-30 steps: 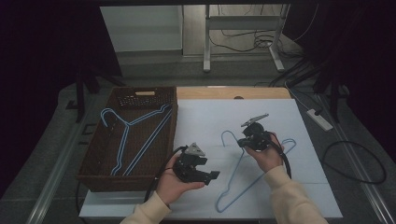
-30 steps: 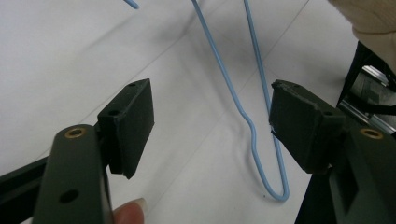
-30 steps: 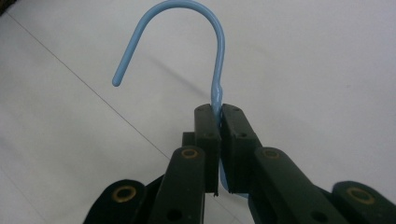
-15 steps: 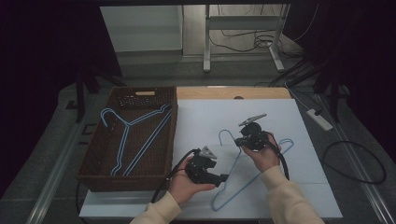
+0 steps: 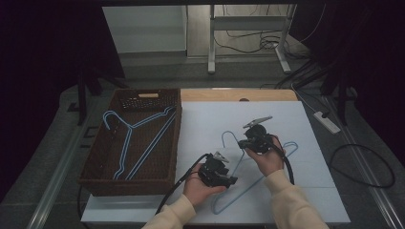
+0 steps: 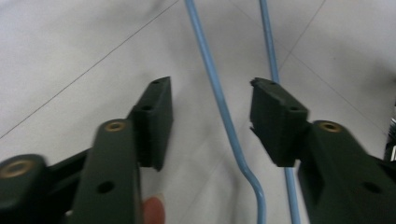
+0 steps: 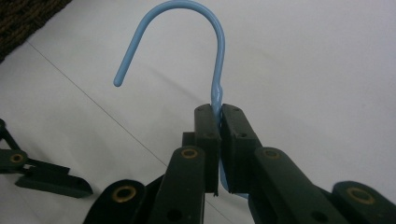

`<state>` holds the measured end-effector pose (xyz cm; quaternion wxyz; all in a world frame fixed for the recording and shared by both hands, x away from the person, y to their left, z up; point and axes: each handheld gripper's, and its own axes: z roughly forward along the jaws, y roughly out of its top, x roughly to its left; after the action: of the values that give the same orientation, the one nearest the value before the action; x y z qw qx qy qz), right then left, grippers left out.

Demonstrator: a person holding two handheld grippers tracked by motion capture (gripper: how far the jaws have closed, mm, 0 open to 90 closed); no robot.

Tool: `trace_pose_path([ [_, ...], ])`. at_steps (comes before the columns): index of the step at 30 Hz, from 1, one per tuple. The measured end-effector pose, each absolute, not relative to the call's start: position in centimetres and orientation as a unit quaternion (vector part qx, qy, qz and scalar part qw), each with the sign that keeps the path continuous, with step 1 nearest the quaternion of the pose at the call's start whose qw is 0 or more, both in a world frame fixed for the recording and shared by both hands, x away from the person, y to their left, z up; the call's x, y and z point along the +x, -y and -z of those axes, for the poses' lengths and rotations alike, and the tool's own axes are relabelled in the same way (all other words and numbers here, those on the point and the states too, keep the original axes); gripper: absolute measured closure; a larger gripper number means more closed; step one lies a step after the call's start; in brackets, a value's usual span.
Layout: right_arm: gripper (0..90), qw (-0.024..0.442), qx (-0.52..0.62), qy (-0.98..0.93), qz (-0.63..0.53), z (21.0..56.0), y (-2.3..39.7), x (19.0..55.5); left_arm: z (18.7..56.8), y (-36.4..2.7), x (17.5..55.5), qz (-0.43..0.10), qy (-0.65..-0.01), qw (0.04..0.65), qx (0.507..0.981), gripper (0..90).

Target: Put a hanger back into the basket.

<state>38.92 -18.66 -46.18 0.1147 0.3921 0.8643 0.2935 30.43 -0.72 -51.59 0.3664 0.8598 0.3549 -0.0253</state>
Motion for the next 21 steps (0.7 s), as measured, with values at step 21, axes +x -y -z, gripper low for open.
trace_pose_path([
  [21, 67.4, 0.121, 0.373, -0.837, -0.383, 44.4, 21.0, 37.0, 50.6, 0.0, 30.2, 0.029, -0.374, 0.39, 0.841, 85.8],
])
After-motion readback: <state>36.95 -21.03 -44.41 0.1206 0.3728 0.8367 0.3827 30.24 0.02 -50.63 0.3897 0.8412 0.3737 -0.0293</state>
